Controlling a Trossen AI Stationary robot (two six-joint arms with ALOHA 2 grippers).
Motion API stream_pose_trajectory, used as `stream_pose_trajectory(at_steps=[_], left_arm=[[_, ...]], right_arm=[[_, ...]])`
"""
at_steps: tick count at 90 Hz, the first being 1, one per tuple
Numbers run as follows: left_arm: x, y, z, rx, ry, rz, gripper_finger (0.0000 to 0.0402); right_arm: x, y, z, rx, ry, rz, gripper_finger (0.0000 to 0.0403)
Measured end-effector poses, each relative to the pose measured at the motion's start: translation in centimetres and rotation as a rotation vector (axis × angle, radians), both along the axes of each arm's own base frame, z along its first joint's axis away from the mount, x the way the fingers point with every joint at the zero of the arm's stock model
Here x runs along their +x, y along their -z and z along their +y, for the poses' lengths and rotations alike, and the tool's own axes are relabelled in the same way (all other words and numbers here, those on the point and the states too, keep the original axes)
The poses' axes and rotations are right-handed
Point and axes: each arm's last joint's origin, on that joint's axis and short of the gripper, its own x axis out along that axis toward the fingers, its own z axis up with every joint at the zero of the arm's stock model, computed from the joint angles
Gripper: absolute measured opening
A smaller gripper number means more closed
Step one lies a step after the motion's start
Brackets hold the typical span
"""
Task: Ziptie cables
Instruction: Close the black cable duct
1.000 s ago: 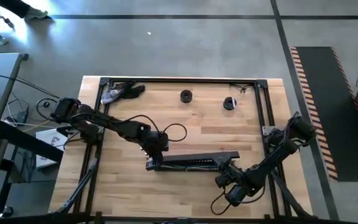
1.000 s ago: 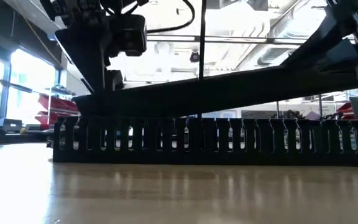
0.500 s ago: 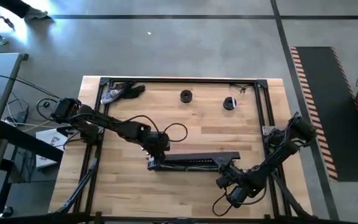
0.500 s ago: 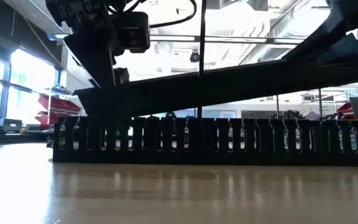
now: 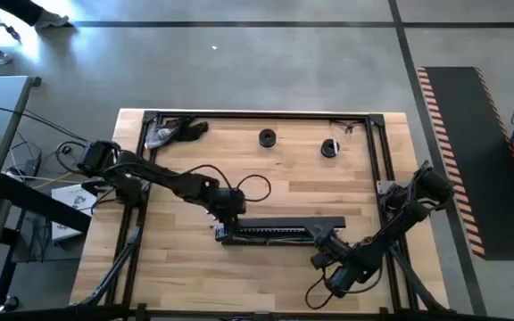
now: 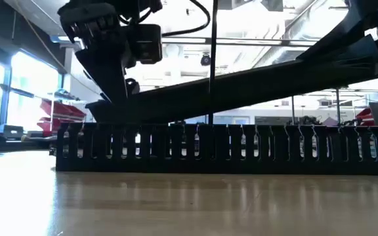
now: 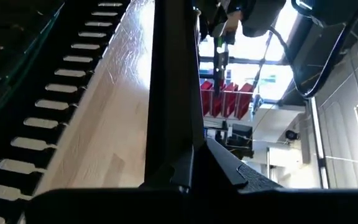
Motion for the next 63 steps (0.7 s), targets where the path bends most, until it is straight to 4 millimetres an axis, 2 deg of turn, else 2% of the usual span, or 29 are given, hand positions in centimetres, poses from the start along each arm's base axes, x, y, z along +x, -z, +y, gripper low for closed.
stream_pose_trajectory(at_steps=[27,46,63], left_arm=[[0.05,0.00,0.18,0.017,0.025,-0.011,0.0294],[-0.01,-0.03,0.01,-0.038,0.081,-0.006,0.0290],[-0.03,-0.05,0.26,-0.095,0.099,0.005,0.0265]], right_arm=[[0.01,-0.06,0.02,0.005,0.004,-0.017,0.0000],[0.01,-0.05,0.02,0.007,0.002,-0.011,0.0000],[0.01,-0.05,0.02,0.001,0.000,-0.006,0.0000]])
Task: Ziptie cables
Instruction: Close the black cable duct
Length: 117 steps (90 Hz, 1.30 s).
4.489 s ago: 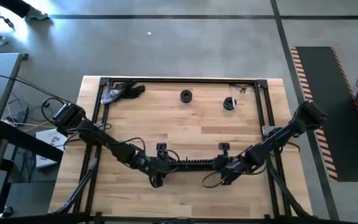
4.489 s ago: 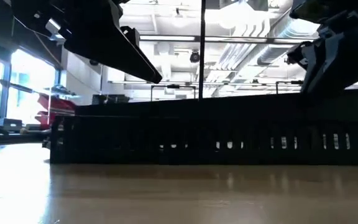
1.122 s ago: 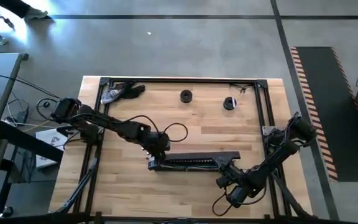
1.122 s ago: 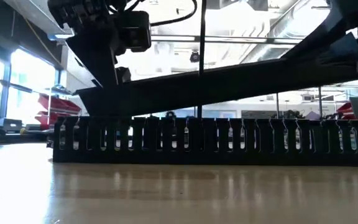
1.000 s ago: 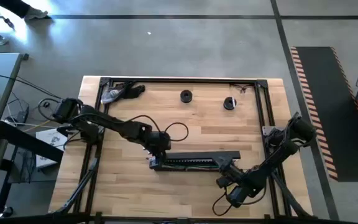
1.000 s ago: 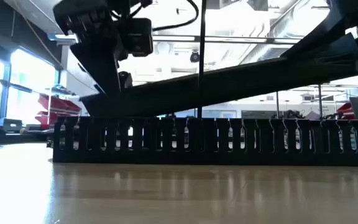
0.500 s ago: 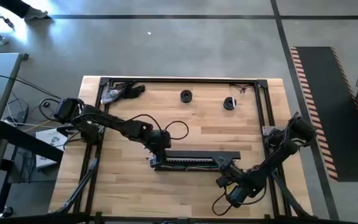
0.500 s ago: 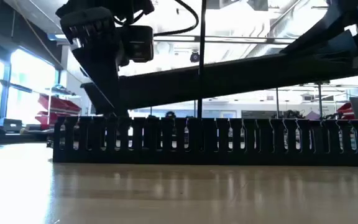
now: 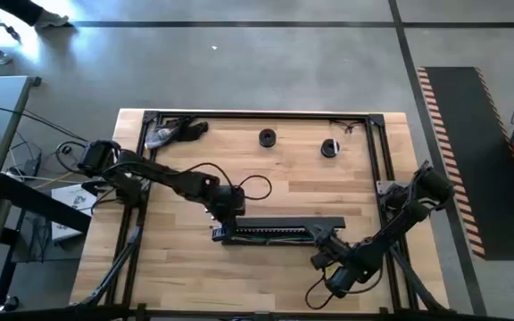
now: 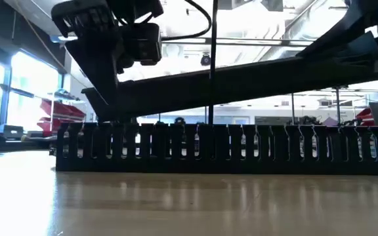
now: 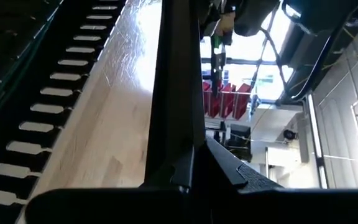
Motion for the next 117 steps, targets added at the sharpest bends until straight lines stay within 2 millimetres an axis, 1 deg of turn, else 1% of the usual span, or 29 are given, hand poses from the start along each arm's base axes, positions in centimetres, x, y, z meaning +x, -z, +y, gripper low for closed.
stream_pose_trajectory(at_steps=[23,33,39,49,59,67,78,91,102,117], left_arm=[[0.0,0.0,0.5,-0.069,0.016,0.014,0.0206],[0.0,0.0,0.6,-0.081,0.019,0.015,0.0197],[0.0,0.0,0.6,-0.081,0.019,0.018,0.0196],[0.0,0.0,0.6,-0.077,0.013,0.019,0.0195],[0.0,0.0,0.5,-0.053,0.005,0.018,0.0194],[-0.1,0.0,0.2,-0.018,-0.001,0.018,0.0193],[-0.3,-0.1,-0.6,0.029,-0.002,0.026,0.0192],[-0.1,-1.1,-2.0,0.122,0.008,0.006,0.0191],[0.0,-2.3,-3.6,0.229,0.029,-0.034,0.0191],[-0.3,-3.2,-5.9,0.363,0.037,-0.104,0.0191]], right_arm=[[0.0,0.0,0.0,0.000,0.000,0.000,0.0000],[0.0,0.0,0.0,0.003,0.000,0.001,0.0000],[0.0,0.1,0.0,0.035,0.001,0.005,0.0004],[0.0,0.2,0.0,0.118,0.007,0.021,0.0028],[-0.1,0.4,0.1,0.198,0.007,0.055,0.0066],[-0.2,0.2,0.2,0.287,0.014,0.067,0.0099],[-0.3,-1.0,0.2,0.427,0.026,0.087,0.0142],[-0.8,-3.1,0.5,0.495,0.014,0.051,0.0185],[-1.3,-5.0,0.5,0.562,-0.006,0.028,0.0209],[-2.3,-7.2,-0.3,0.772,0.024,0.025,0.0230]])
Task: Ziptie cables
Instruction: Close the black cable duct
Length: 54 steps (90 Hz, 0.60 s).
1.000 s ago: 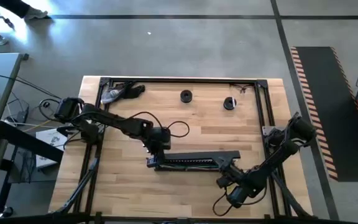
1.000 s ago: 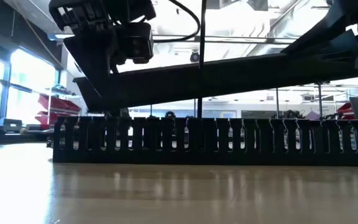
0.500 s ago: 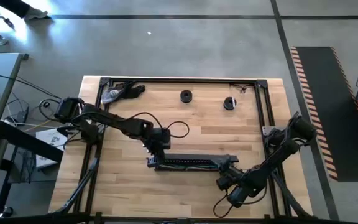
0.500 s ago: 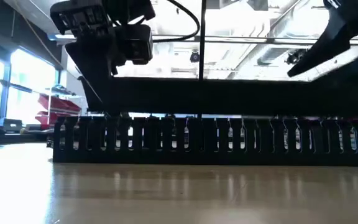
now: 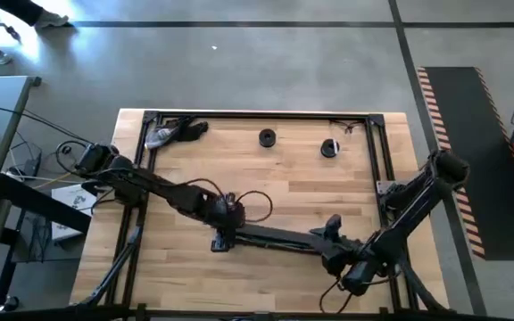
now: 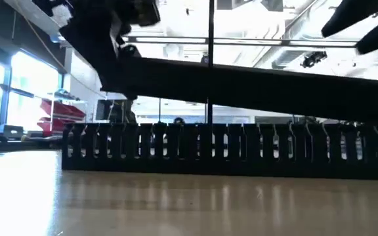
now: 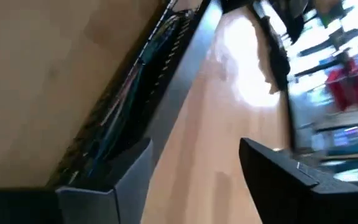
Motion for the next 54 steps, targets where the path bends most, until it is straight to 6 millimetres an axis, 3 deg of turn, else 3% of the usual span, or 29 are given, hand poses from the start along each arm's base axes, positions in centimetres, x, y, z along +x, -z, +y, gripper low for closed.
stream_pose_trajectory(at_steps=[27,44,54], left_arm=[[-1.1,-0.2,-2.6,0.225,-0.023,-0.100,0.0191],[-1.6,-0.4,-3.7,0.299,-0.027,-0.149,0.0174],[-1.9,-0.4,-4.2,0.308,-0.017,-0.158,0.0159]], right_arm=[[-0.8,-2.6,-2.9,0.419,0.122,0.094,0.0258],[0.3,-0.9,-4.1,0.605,0.080,0.196,0.0286],[0.7,0.4,-5.4,0.624,0.132,0.250,0.0301]])
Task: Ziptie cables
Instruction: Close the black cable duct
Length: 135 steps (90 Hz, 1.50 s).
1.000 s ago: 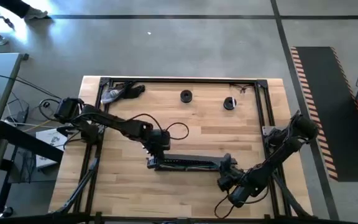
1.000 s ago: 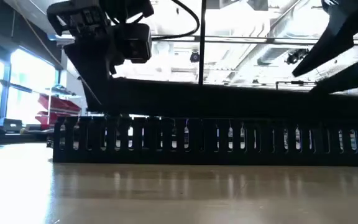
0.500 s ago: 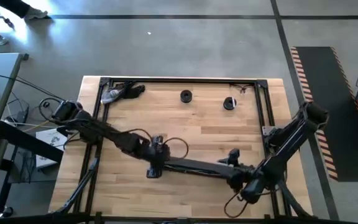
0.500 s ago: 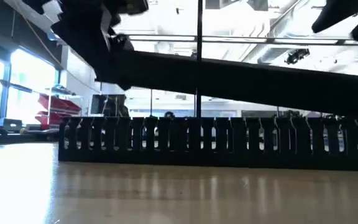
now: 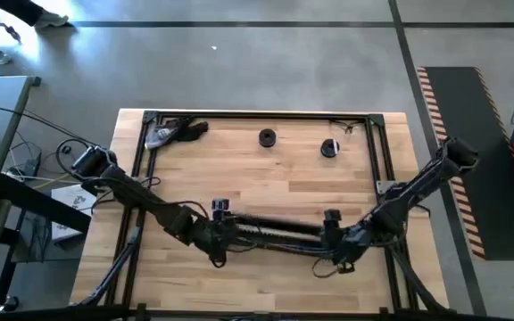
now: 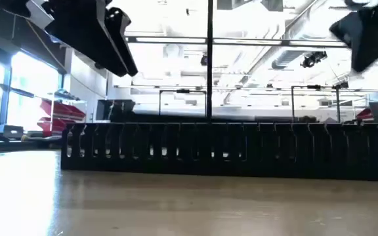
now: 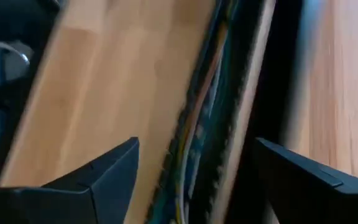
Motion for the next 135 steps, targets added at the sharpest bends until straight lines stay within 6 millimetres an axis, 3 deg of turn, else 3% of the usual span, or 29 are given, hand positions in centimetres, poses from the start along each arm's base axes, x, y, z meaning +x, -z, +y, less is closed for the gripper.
stream_pose_trajectory(at_steps=[19,32,47,63,75,112,135], left_arm=[[-0.1,0.0,-0.3,0.005,-0.002,-0.010,0.0145],[0.0,0.0,0.0,-0.001,-0.015,-0.014,0.0144],[0.5,0.0,0.8,-0.062,-0.093,-0.021,0.0144],[0.8,0.0,1.6,-0.082,-0.137,-0.028,0.0144],[1.3,-0.1,2.1,-0.082,-0.136,-0.045,0.0144],[3.3,1.1,4.1,-0.081,-0.032,-0.122,0.0145],[5.6,3.5,5.1,0.085,0.118,-0.102,0.0146]], right_arm=[[1.0,0.5,-2.7,-0.023,0.125,0.053,0.0309],[1.0,1.6,-5.6,-0.109,0.187,0.158,0.0303],[0.7,4.8,-7.9,-0.080,0.069,0.191,0.0294],[0.4,6.5,-8.1,-0.066,-0.028,0.138,0.0275],[-0.1,7.0,-7.8,-0.136,-0.041,0.120,0.0230],[-1.5,9.0,-8.3,-0.126,-0.004,0.148,0.0019],[-1.0,7.8,-8.6,-0.035,0.105,0.118,0.0001]])
